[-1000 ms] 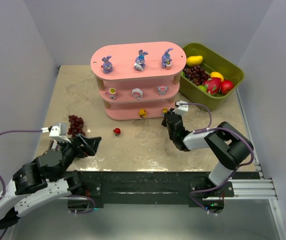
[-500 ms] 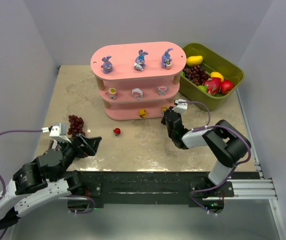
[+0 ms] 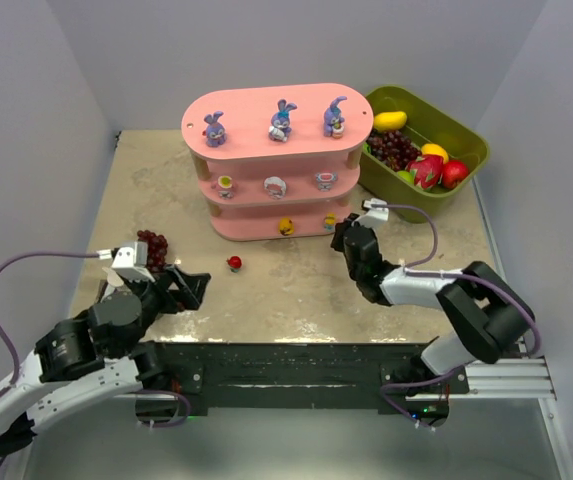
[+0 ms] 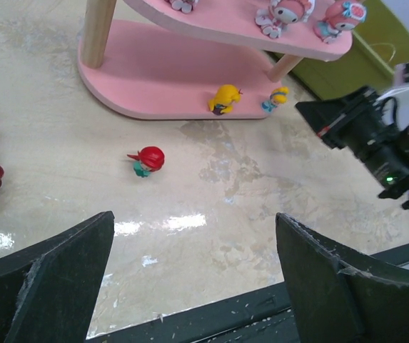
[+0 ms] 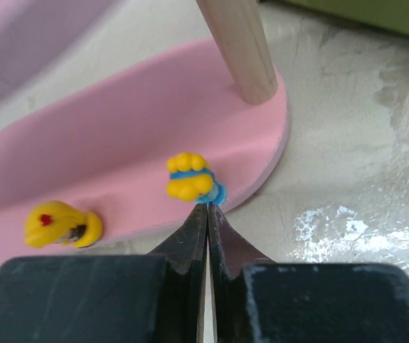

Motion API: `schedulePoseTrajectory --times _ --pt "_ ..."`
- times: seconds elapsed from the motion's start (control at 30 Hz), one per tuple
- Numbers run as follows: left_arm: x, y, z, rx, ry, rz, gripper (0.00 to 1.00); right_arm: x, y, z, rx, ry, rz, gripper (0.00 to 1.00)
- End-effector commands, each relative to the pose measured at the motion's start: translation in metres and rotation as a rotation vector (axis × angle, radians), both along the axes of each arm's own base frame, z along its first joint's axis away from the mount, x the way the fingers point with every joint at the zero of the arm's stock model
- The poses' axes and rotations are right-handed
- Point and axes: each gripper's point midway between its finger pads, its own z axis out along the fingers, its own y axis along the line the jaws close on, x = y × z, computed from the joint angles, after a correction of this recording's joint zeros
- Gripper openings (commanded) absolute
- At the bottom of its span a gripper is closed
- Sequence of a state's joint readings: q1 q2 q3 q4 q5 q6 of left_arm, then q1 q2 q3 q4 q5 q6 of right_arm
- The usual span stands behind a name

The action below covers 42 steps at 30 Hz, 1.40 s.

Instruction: Place and organize the plastic toys onto the shelf

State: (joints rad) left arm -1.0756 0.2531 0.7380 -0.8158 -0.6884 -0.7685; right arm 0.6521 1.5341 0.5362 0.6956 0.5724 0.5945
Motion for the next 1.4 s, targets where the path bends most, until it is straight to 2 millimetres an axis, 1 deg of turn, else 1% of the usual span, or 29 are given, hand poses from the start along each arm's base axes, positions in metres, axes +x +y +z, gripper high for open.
schedulePoseTrajectory --times 0.0,0.03,0.1,0.13,0.2,0.23,0.27,0.3,0.33,0.4,0.43,0.47,0.53,0.63,0.73,0.77,0.8,0.83,0.97,1.0,1.07,1.1,1.17,1.2,1.23,1.27,1.3,1.33,1.37 --pt "0.009 -0.013 0.003 0.001 0.016 0.024 1.0 -0.012 -0.006 0.014 0.095 0.03 -0.036 0.12" --pt "0.011 -0.018 0.0 0.02 0.028 0.023 1.0 -0.016 -0.009 0.014 0.099 0.048 -0.046 0.17" --pt "0.014 -0.025 -0.004 0.019 0.035 0.021 1.0 -0.018 -0.013 0.017 0.123 0.061 -0.071 0.21" --pt "0.017 -0.031 -0.006 0.025 0.041 0.018 1.0 -0.022 -0.018 0.017 0.111 0.081 -0.09 0.28" --pt "0.019 -0.037 -0.017 0.039 0.059 0.017 1.0 -0.023 -0.024 0.021 0.121 0.083 -0.122 0.32" --pt "0.022 -0.043 -0.019 0.035 0.061 0.017 1.0 -0.027 -0.025 0.019 0.12 0.094 -0.121 0.38" --pt "0.023 -0.047 -0.03 0.05 0.072 0.009 1.0 -0.028 -0.024 0.024 0.136 0.084 -0.116 0.42" --pt "0.024 -0.051 -0.035 0.057 0.073 0.001 1.0 -0.029 -0.023 0.025 0.143 0.086 -0.107 0.45" --pt "0.027 -0.058 -0.045 0.063 0.077 -0.005 1.0 -0.03 -0.023 0.025 0.146 0.087 -0.099 0.54" --pt "0.03 -0.065 -0.055 0.078 0.072 -0.018 1.0 -0.03 -0.019 0.025 0.144 0.092 -0.08 0.6" --pt "0.033 -0.071 -0.066 0.087 0.071 -0.024 1.0 -0.03 -0.017 0.024 0.144 0.095 -0.069 0.64" --pt "0.034 -0.073 -0.07 0.092 0.067 -0.025 1.0 -0.031 -0.016 0.022 0.14 0.103 -0.059 0.66" --pt "0.038 -0.078 -0.086 0.127 0.056 -0.034 1.0 -0.031 -0.01 0.019 0.142 0.115 -0.035 0.69" --pt "0.044 -0.076 -0.1 0.151 0.032 -0.012 0.99 -0.03 -0.006 0.013 0.135 0.13 -0.015 0.71" --pt "0.05 -0.073 -0.108 0.178 -0.026 0.008 0.99 -0.029 -0.001 0.009 0.136 0.141 -0.002 0.71" --pt "0.055 -0.066 -0.109 0.19 -0.043 0.047 0.99 -0.03 0.001 0.008 0.137 0.146 0.008 0.71" --pt "0.057 -0.065 -0.111 0.219 -0.059 0.052 0.99 -0.029 0.001 0.005 0.134 0.154 0.008 0.71" --pt "0.061 -0.068 -0.105 0.191 -0.091 0.06 0.98 -0.029 0.003 0.006 0.135 0.154 0.012 0.71" --pt "0.071 -0.069 -0.105 0.236 -0.086 0.106 0.92 -0.029 0.006 0.004 0.137 0.162 0.026 0.68" --pt "0.072 -0.07 -0.115 0.264 -0.054 0.117 0.9 -0.029 0.012 0.006 0.148 0.154 0.058 0.61" --pt "0.073 -0.067 -0.121 0.296 -0.006 0.146 0.86 -0.031 0.022 0.005 0.158 0.154 0.119 0.49" --pt "0.073 -0.066 -0.126 0.325 0.014 0.154 0.84 -0.036 0.037 0.007 0.192 0.144 0.19 0.38" --pt "0.074 -0.069 -0.123 0.323 0.023 0.15 0.83 -0.045 0.058 0.0 0.207 0.147 0.278 0.32" --pt "0.075 -0.07 -0.122 0.317 0.023 0.145 0.83 -0.054 0.079 0.004 0.224 0.128 0.34 0.26" --pt "0.077 -0.069 -0.12 0.306 0.023 0.154 0.82 -0.059 0.09 0.001 0.217 0.127 0.366 0.24" --pt "0.077 -0.072 -0.12 0.3 0.025 0.134 0.82 -0.065 0.1 -0.009 0.189 0.138 0.39 0.22" --pt "0.079 -0.072 -0.118 0.289 0.023 0.127 0.82 -0.076 0.121 -0.006 0.19 0.127 0.437 0.17" --pt "0.084 -0.069 -0.118 0.274 0.024 0.136 0.81 -0.08 0.129 -0.008 0.187 0.125 0.452 0.15" --pt "0.084 -0.071 -0.12 0.263 0.038 0.113 0.81 -0.085 0.137 -0.008 0.2 0.12 0.474 0.12"
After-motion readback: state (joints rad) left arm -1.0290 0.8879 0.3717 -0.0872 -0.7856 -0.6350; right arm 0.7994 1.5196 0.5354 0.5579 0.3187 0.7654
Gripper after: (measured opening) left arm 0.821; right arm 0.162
